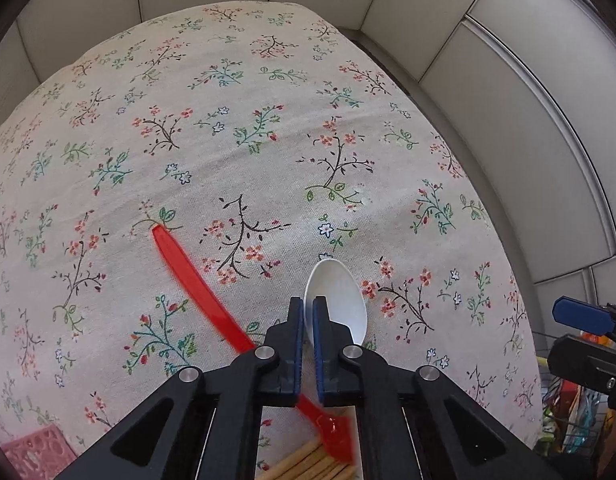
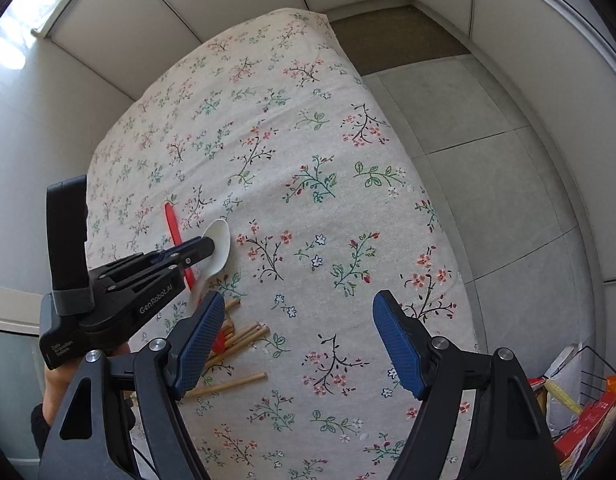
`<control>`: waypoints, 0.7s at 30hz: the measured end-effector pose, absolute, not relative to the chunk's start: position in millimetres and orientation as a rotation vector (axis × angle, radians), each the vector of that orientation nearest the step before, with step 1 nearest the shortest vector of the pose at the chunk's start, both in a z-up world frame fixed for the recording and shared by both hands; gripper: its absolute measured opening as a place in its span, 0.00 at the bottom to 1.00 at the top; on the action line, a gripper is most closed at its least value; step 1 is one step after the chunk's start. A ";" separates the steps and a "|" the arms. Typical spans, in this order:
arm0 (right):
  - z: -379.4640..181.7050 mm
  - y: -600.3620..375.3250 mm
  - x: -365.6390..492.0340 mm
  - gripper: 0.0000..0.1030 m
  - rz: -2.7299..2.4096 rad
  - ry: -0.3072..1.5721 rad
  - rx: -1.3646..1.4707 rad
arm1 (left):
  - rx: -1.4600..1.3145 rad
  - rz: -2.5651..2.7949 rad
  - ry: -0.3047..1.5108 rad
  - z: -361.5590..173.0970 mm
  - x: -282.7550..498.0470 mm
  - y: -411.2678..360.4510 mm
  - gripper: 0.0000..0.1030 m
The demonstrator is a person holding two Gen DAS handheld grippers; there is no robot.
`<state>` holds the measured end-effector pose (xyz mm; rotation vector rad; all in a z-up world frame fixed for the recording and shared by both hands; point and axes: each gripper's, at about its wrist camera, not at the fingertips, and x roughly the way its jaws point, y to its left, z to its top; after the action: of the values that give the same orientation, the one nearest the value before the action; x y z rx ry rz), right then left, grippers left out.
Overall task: Organize utensils
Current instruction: 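Close the left tool on the white spoon while the right tool grasps the red spoon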
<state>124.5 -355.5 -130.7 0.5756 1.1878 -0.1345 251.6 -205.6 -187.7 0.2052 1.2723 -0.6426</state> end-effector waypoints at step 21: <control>-136.2 -290.1 178.3 0.44 0.089 1.182 0.597 | 0.081 -0.338 0.864 -53.3 152.7 -68.0 0.01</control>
<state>178.3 -290.1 -136.2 0.5973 1.1823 0.0885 152.7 -68.0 -53.3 0.0813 0.8638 -0.3383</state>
